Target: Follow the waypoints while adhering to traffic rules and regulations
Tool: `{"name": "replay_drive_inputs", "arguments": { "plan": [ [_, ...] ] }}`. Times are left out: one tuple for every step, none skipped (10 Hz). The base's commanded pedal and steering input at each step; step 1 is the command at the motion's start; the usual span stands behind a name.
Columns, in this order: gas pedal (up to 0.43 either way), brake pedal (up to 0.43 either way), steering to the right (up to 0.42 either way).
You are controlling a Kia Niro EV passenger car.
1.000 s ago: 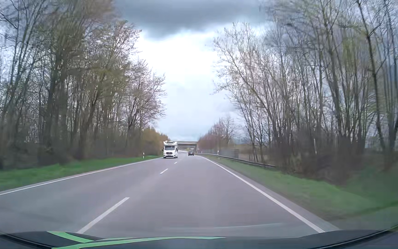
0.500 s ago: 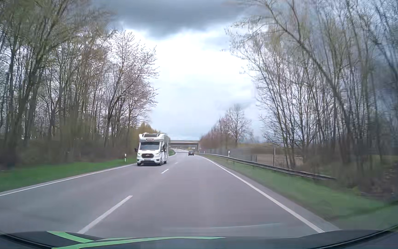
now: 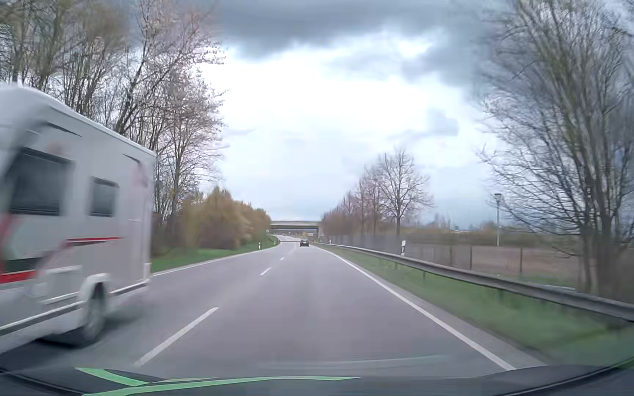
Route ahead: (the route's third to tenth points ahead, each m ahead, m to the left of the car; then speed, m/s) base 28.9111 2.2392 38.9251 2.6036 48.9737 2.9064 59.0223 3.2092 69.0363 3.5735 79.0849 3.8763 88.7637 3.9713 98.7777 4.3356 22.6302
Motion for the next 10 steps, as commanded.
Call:
{"name": "replay_drive_inputs", "arguments": {
  "plan": [
    [0.13,0.0,-0.002],
    [0.13,0.0,-0.002],
    [0.13,0.0,-0.002],
    [0.13,0.0,-0.002],
    [0.13,0.0,-0.002],
    [0.13,0.0,-0.002],
    [0.13,0.0,-0.002],
    [0.13,0.0,-0.002],
    [0.118,0.0,-0.002],
    [0.118,0.0,-0.002]
  ]
}}
